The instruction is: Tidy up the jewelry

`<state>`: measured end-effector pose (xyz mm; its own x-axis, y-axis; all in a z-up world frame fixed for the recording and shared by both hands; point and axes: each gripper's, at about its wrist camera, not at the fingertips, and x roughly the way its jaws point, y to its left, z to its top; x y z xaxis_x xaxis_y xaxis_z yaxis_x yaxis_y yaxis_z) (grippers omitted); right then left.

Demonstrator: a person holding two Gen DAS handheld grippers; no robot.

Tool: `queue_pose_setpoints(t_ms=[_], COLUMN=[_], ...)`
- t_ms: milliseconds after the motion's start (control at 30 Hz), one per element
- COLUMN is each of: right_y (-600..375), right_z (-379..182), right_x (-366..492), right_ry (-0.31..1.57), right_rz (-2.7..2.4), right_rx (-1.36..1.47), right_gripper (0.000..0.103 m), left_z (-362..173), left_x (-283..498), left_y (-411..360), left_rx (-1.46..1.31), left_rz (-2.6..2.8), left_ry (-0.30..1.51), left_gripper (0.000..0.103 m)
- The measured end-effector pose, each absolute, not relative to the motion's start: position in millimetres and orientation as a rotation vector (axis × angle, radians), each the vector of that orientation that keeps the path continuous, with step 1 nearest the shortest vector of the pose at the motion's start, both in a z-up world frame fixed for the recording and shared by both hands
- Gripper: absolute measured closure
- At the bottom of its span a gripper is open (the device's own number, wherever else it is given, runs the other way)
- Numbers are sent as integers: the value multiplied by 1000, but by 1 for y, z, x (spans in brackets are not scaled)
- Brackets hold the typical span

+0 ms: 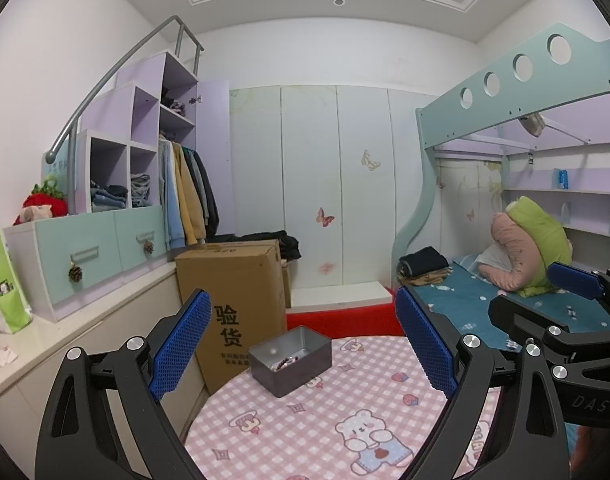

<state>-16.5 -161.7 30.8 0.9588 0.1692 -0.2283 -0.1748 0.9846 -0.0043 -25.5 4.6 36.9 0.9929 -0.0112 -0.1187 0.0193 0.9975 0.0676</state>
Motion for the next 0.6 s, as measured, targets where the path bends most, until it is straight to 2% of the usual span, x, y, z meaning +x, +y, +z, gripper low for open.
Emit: queue_pose_setpoints(t_ms=[600], right_y=[-161], right_z=[28], right_x=[-15], right_ry=[237], right_rz=[173], right_rx=[-21], right_gripper=[14], left_z=[37], left_x=[-24], left_y=[5], left_rx=[69], left_rz=[-19], left_ry=[122], left_gripper=[13])
